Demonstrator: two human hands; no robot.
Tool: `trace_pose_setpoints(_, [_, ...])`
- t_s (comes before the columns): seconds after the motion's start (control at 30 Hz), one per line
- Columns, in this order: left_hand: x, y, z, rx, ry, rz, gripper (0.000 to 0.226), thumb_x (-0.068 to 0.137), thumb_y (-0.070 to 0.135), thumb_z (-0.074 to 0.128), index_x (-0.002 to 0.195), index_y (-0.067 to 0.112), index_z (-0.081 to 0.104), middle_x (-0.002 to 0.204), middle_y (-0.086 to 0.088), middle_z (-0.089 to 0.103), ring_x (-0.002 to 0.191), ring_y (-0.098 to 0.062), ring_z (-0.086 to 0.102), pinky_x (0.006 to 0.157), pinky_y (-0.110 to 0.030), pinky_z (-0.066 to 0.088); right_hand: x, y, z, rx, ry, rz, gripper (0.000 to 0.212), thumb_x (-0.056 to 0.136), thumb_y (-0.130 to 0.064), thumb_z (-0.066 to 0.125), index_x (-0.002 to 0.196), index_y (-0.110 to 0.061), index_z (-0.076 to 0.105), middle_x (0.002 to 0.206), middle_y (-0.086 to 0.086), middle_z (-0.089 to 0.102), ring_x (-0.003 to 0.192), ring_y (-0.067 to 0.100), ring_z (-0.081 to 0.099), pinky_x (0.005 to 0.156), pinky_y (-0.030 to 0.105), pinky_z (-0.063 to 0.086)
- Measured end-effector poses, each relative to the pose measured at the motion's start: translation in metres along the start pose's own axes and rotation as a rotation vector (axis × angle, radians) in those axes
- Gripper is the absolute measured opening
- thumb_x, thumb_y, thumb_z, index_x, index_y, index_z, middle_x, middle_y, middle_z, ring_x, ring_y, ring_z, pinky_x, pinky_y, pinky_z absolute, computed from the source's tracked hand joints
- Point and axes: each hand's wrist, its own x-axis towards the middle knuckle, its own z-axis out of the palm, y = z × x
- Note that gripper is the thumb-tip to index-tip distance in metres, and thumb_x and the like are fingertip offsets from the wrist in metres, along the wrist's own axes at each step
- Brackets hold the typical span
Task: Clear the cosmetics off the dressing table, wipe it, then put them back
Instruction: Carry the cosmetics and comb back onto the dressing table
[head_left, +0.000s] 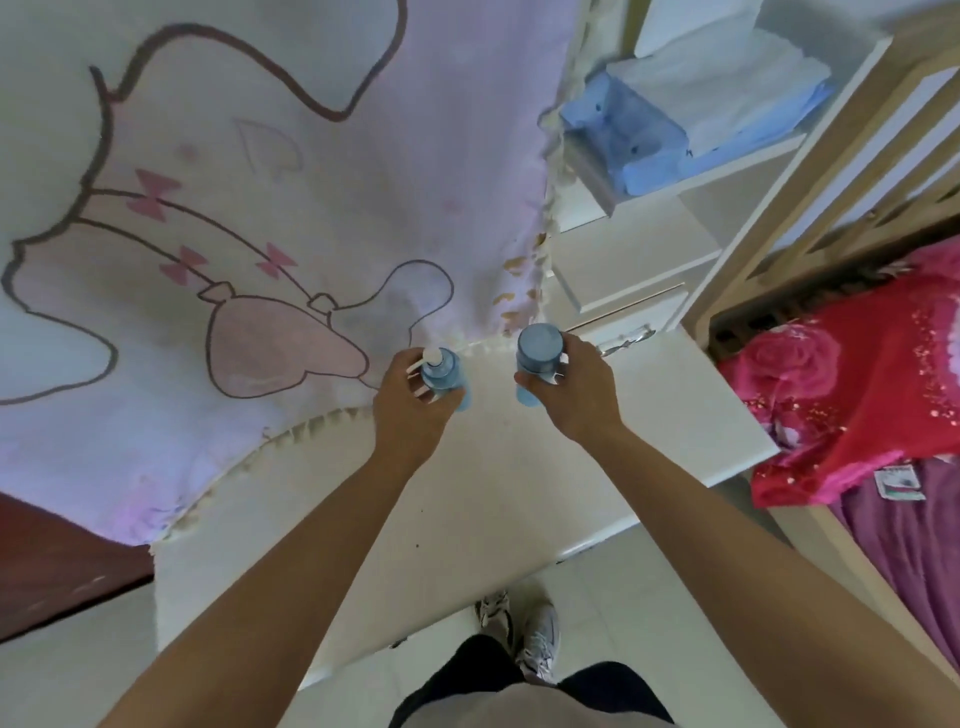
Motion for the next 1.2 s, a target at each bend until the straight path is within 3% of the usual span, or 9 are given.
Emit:
trace_pose_setpoints(0.1, [0.023, -0.014, 0.015, 0.047, -0.019, -0.063, 0.055, 0.074, 0.018, 0.083, 0.123, 0.022, 0.058, 0.108, 0.010, 0.066, 0.090, 0.004, 0.062, 0.069, -0.002, 0.043, 0.020, 0.007, 0.015, 0.025, 0.008, 0.061, 0.059, 0.076, -0.028, 0.084, 0.128, -0.018, 0.057, 0.107, -0.006, 0.057, 0.097, 0.017, 0.063, 0.072, 0.011, 0.040])
trace_pose_setpoints(0.2, [0.045, -0.027, 0.026, 0.097, -0.061, -0.094, 0.054, 0.073, 0.020, 0.084, 0.122, 0.025, 0.060, 0.108, 0.011, 0.067, 0.093, -0.003, 0.062, 0.071, -0.004, 0.041, 0.042, 0.010, 0.031, -0.026, -0.008, 0.094, 0.061, 0.078, -0.031, 0.083, 0.131, -0.021, 0.055, 0.116, -0.007, 0.062, 0.104, 0.016, 0.062, 0.083, 0.023, 0.045])
trace_pose_setpoints(0.43, [0.082, -0.051, 0.043, 0.113, -0.146, -0.114, 0.047, 0.071, 0.011, 0.082, 0.107, 0.032, 0.060, 0.102, 0.015, 0.066, 0.091, 0.002, 0.061, 0.067, -0.001, 0.043, 0.081, 0.019, 0.061, -0.071, -0.015, 0.212, 0.061, 0.081, -0.030, 0.081, 0.133, -0.018, 0.052, 0.123, 0.002, 0.062, 0.107, 0.025, 0.063, 0.090, 0.037, 0.051])
trace_pose_setpoints(0.57, [0.095, -0.059, 0.051, 0.088, -0.169, -0.089, 0.043, 0.073, 0.009, 0.080, 0.109, 0.025, 0.063, 0.106, 0.012, 0.067, 0.097, -0.002, 0.063, 0.076, -0.014, 0.054, 0.092, 0.024, 0.068, -0.067, -0.026, 0.209, 0.062, 0.080, -0.026, 0.082, 0.134, -0.017, 0.051, 0.123, 0.003, 0.060, 0.108, 0.028, 0.063, 0.092, 0.044, 0.052])
trace_pose_setpoints(0.7, [0.108, -0.061, 0.059, 0.118, -0.204, -0.040, 0.046, 0.076, 0.013, 0.080, 0.117, 0.022, 0.063, 0.110, 0.010, 0.068, 0.095, -0.002, 0.062, 0.082, -0.016, 0.053, 0.104, 0.022, 0.073, -0.082, -0.023, 0.175, 0.058, 0.080, -0.026, 0.082, 0.130, -0.017, 0.053, 0.122, 0.003, 0.061, 0.106, 0.027, 0.063, 0.091, 0.045, 0.052])
trace_pose_setpoints(0.87, [0.129, -0.056, 0.068, 0.133, -0.189, 0.000, 0.052, 0.076, 0.010, 0.079, 0.124, 0.018, 0.062, 0.117, 0.003, 0.067, 0.105, -0.014, 0.063, 0.093, -0.039, 0.053, 0.111, 0.021, 0.074, -0.155, -0.034, 0.126, 0.057, 0.083, -0.030, 0.079, 0.131, -0.016, 0.052, 0.123, 0.003, 0.061, 0.104, 0.026, 0.064, 0.088, 0.044, 0.053])
trace_pose_setpoints(1.0, [0.121, -0.052, 0.068, 0.211, -0.218, 0.006, 0.064, 0.078, 0.008, 0.077, 0.137, 0.017, 0.052, 0.134, 0.000, 0.060, 0.119, -0.018, 0.057, 0.100, -0.041, 0.050, 0.106, 0.015, 0.066, -0.188, -0.080, 0.139, 0.082, 0.082, -0.021, 0.079, 0.149, -0.015, 0.032, 0.140, 0.008, 0.051, 0.120, 0.028, 0.057, 0.100, 0.045, 0.048])
trace_pose_setpoints(1.07, [0.103, -0.051, 0.060, 0.259, -0.213, 0.047, 0.074, 0.082, 0.011, 0.075, 0.146, 0.015, 0.040, 0.146, -0.002, 0.049, 0.131, -0.020, 0.048, 0.108, -0.038, 0.044, 0.093, 0.010, 0.058, -0.235, -0.081, 0.101, 0.083, 0.089, -0.017, 0.071, 0.155, -0.014, 0.019, 0.148, 0.010, 0.041, 0.127, 0.030, 0.052, 0.102, 0.045, 0.047])
trace_pose_setpoints(1.2, [0.059, -0.041, 0.027, 0.331, -0.052, 0.125, 0.067, 0.093, 0.024, 0.062, 0.151, 0.017, 0.031, 0.154, -0.001, 0.037, 0.141, -0.019, 0.034, 0.113, -0.034, 0.032, 0.052, 0.000, 0.039, -0.430, 0.086, -0.209, 0.057, 0.103, -0.029, 0.046, 0.153, -0.011, 0.026, 0.156, 0.012, 0.032, 0.138, 0.032, 0.041, 0.104, 0.046, 0.046])
